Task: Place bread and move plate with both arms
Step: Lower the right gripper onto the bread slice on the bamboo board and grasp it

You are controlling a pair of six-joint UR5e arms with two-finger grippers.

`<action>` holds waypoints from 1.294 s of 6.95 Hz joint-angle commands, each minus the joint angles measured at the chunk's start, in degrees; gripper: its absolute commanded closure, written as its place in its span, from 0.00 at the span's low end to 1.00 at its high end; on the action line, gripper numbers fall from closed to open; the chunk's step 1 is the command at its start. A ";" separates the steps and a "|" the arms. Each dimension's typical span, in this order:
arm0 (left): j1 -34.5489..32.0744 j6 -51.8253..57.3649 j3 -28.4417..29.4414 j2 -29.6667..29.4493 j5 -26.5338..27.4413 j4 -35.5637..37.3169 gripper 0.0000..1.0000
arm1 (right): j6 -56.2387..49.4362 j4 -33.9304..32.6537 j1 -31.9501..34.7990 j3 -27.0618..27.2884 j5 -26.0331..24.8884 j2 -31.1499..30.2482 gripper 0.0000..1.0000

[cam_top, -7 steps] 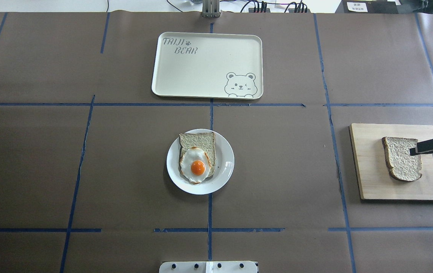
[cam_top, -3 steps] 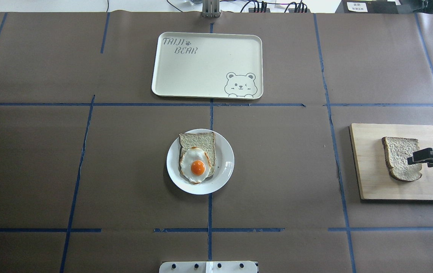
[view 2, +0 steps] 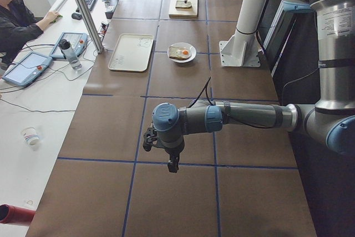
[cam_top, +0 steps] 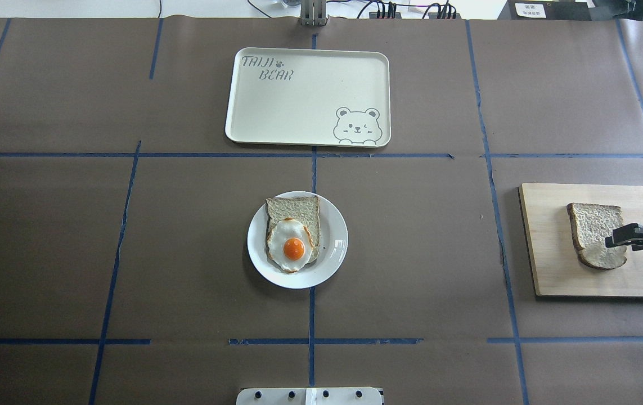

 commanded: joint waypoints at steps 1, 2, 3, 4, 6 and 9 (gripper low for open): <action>0.00 0.08 0.03 0.00 0.00 0.00 0.00 | 0.06 0.09 -0.19 0.01 -0.03 0.00 0.54; 0.00 -0.01 0.03 0.00 0.00 0.00 0.00 | 0.15 0.18 -0.28 0.01 0.06 0.00 0.73; 0.00 -0.01 -0.06 0.00 0.00 0.00 0.00 | 0.15 0.61 -0.28 0.01 0.06 -0.09 0.94; 0.00 -0.01 0.03 0.00 0.00 0.00 0.00 | 0.15 0.88 -0.28 0.01 0.06 -0.09 0.99; 0.00 -0.01 -0.06 0.00 0.00 0.00 0.00 | 0.15 0.88 -0.20 0.19 0.49 -0.09 0.98; 0.00 -0.01 -0.15 0.00 0.00 0.00 0.00 | 0.15 0.79 0.07 2.38 5.23 0.26 1.00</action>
